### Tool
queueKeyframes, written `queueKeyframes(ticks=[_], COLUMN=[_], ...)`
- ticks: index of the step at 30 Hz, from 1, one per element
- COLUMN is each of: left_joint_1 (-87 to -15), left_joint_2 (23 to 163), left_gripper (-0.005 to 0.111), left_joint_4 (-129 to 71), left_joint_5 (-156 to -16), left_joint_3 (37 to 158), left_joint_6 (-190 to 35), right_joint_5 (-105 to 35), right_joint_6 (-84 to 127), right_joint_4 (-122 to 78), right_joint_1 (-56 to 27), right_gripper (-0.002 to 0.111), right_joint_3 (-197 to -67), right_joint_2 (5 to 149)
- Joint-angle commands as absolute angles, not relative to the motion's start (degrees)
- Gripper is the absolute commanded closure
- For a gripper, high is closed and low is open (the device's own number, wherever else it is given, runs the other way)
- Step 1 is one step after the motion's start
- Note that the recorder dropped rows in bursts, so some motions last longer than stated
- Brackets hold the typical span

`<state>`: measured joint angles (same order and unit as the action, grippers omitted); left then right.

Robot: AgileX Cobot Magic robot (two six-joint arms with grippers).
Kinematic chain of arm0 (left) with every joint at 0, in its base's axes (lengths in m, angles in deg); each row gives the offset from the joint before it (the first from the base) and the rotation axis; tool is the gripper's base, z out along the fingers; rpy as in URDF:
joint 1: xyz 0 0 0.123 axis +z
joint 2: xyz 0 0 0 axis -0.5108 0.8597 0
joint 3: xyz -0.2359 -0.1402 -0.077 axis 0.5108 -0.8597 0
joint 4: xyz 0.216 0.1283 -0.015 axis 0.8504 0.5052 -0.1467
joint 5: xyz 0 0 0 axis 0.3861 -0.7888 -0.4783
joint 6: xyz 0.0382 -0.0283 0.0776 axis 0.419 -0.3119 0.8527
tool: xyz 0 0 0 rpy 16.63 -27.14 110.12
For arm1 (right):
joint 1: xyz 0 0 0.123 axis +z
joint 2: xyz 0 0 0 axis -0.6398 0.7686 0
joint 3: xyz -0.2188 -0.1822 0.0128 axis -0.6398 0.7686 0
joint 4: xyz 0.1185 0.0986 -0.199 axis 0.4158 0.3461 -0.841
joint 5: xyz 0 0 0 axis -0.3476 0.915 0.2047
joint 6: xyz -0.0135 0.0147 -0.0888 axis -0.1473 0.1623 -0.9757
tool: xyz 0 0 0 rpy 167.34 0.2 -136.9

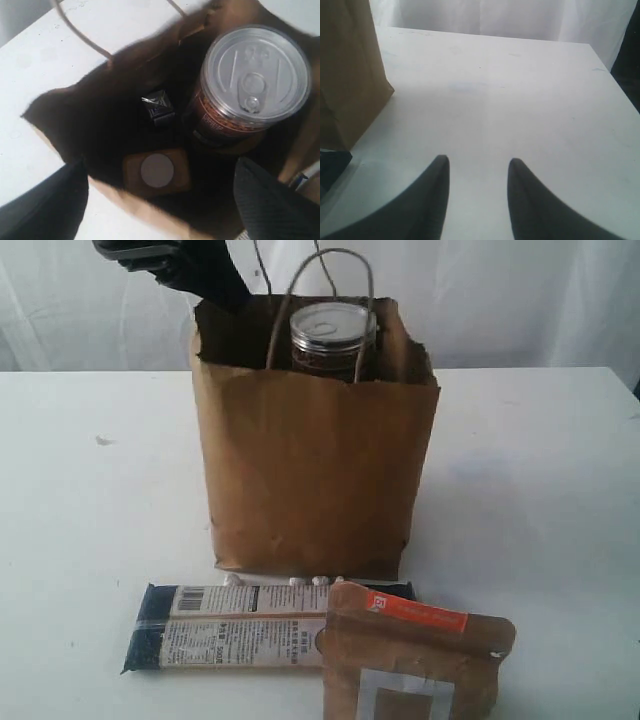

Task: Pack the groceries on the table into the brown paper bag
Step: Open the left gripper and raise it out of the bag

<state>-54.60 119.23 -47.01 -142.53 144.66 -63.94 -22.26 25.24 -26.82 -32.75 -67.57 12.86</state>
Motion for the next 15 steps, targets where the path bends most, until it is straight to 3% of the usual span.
queueKeyframes(ticks=[1,9,12,15], left_joint_1=[-54.86,-54.86,-54.86,-54.86], left_joint_2=[118.09,115.14,114.13,113.32], left_gripper=[0.026,0.030,0.044,0.068], left_joint_4=[-47.51,-44.44,-37.57,-32.17], left_joint_5=[-144.42,-147.96,-150.78,-154.23], left_joint_3=[144.96,144.96,144.96,144.96], left_joint_6=[-63.72,-66.57,-70.22,-73.33], right_joint_5=[-22.61,-22.61,-22.61,-22.61], right_joint_6=[25.45,25.45,25.45,25.56], right_joint_4=[-26.71,-26.71,-26.71,-26.71], right_joint_1=[-32.91,-32.91,-32.91,-32.91], right_gripper=[0.072,0.072,0.072,0.072], right_joint_3=[-67.45,-67.45,-67.45,-67.45], right_joint_2=[12.64,12.64,12.64,12.64])
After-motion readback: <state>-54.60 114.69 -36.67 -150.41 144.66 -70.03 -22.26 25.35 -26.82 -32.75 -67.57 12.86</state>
